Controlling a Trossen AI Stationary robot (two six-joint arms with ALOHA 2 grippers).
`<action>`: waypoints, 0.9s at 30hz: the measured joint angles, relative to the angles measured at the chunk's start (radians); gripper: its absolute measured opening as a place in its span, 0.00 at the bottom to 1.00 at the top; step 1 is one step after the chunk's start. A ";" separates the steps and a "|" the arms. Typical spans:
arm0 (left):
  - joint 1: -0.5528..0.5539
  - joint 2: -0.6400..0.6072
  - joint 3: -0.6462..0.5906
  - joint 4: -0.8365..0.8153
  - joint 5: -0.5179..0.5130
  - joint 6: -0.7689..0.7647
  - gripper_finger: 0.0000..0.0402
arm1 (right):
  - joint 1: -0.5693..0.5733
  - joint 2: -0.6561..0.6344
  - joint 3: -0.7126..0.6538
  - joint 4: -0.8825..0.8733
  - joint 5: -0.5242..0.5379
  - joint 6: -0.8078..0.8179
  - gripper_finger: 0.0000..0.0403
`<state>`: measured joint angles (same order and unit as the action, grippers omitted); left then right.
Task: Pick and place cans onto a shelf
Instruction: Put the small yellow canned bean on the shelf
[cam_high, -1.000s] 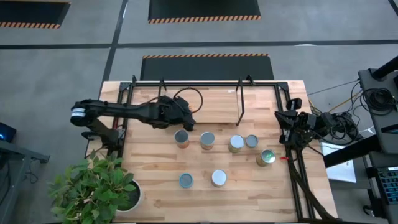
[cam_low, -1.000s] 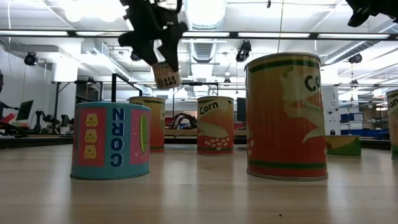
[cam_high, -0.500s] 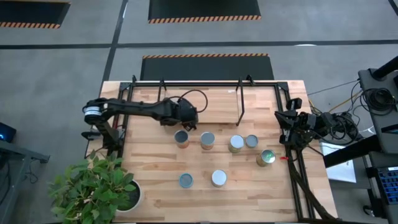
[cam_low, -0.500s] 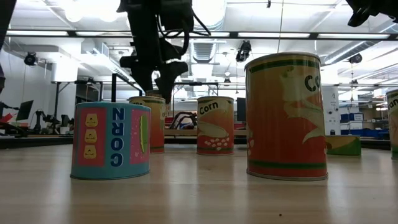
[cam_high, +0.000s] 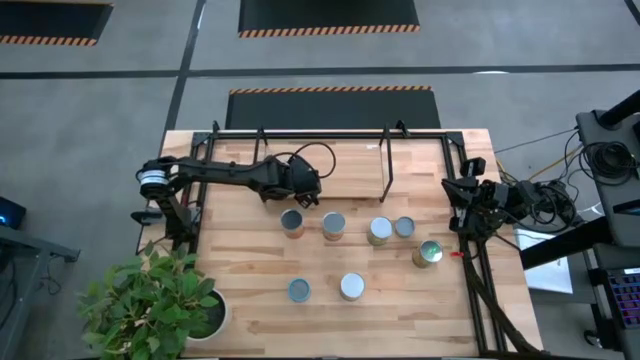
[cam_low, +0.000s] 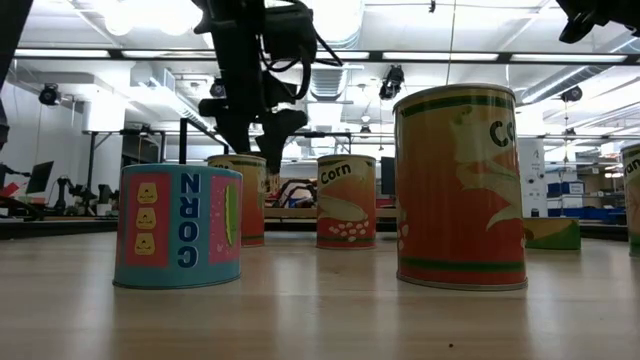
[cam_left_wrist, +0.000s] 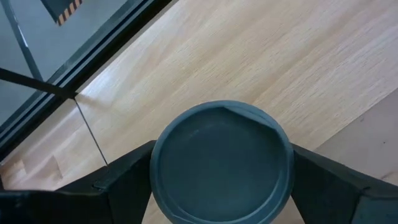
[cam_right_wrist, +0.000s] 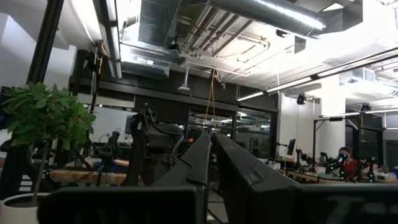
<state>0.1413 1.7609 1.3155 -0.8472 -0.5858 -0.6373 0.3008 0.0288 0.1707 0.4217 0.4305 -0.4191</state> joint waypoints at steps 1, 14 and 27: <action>0.000 0.001 0.000 0.003 0.000 0.000 0.78 | 0.000 0.000 0.000 0.000 0.000 0.000 0.04; 0.001 -0.018 -0.001 0.025 -0.008 0.055 0.78 | 0.000 0.000 0.000 0.000 0.000 0.000 0.04; 0.011 -0.017 0.047 -0.027 0.036 0.174 0.49 | 0.000 0.000 0.000 -0.001 0.000 -0.001 0.04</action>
<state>0.1520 1.7435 1.3628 -0.8744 -0.5503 -0.4628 0.3004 0.0288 0.1707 0.4203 0.4305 -0.4198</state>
